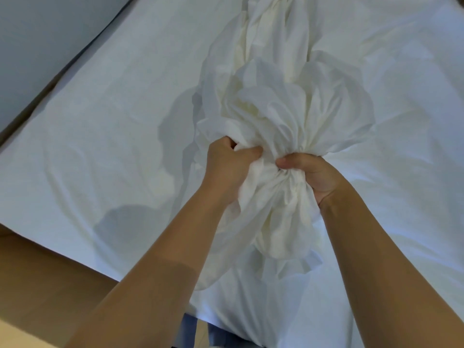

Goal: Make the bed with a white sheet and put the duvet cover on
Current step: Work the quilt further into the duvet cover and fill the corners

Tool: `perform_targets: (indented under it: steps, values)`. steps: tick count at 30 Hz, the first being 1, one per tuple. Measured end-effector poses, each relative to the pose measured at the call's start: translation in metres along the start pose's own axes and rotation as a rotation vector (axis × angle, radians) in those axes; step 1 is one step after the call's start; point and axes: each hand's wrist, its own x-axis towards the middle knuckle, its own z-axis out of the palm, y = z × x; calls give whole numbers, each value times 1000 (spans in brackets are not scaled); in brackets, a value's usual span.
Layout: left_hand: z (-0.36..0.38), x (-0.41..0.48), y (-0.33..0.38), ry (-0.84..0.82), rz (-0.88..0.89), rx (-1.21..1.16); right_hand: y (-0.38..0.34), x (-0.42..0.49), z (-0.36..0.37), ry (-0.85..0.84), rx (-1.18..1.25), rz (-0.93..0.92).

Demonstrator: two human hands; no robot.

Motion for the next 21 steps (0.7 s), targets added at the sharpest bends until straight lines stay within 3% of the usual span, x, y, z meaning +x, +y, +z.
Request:
perform_targets:
  steps: [4, 7, 11, 14, 18, 21]
  values:
    - [-29, 2, -11, 48, -106, -120, 8, 4, -2, 85, 139, -102]
    - [-67, 9, -17, 139, -184, -242, 8, 2, -9, 109, 86, -78]
    - [-86, 20, -24, 250, -13, 317, 4, 5, -7, 90, -110, 64]
    - [-77, 24, -19, 275, 79, 316, 0, 6, 0, 73, -156, 102]
    - [-70, 14, -24, 99, -200, -13, 2, 6, -1, 106, -125, 82]
    - [-72, -3, -45, -11, -398, 7, 8, 7, 0, 128, -82, 21]
